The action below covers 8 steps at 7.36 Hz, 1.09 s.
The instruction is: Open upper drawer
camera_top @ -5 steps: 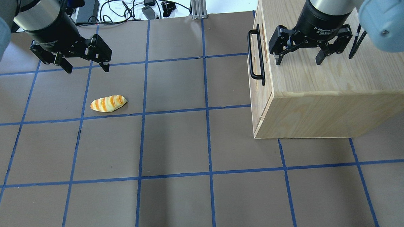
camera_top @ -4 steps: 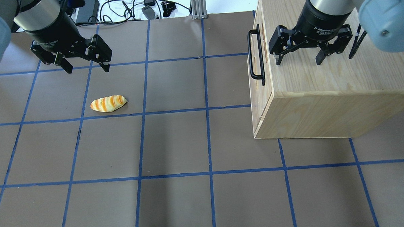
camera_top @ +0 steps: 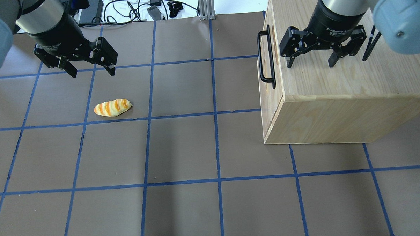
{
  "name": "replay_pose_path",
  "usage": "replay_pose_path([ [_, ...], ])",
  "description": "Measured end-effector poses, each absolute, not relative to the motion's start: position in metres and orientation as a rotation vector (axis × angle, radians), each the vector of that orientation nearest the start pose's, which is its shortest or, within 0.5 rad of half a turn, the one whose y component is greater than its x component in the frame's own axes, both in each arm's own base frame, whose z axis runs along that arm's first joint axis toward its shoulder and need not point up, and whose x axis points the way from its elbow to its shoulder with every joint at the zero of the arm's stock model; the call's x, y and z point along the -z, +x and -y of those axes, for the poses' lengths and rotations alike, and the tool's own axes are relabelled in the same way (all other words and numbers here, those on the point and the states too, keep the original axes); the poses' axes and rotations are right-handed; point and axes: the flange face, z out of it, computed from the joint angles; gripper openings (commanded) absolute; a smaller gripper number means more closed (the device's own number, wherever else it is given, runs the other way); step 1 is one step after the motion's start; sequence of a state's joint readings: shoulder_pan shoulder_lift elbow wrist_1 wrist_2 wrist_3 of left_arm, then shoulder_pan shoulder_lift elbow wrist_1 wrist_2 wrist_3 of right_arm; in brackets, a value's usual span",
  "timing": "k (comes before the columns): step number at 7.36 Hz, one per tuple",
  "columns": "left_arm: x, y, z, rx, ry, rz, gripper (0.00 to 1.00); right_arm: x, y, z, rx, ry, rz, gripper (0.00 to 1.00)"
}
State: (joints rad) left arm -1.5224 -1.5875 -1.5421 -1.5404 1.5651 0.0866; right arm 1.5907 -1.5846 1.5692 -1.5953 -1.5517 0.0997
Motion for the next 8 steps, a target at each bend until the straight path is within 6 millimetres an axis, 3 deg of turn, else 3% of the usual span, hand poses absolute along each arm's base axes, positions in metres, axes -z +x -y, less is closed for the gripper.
replay_pose_path([
  [8, -0.476, -0.116, 0.523, 0.026, 0.055, -3.149, 1.00, -0.498, 0.145, 0.487, 0.060, 0.124, -3.117, 1.00],
])
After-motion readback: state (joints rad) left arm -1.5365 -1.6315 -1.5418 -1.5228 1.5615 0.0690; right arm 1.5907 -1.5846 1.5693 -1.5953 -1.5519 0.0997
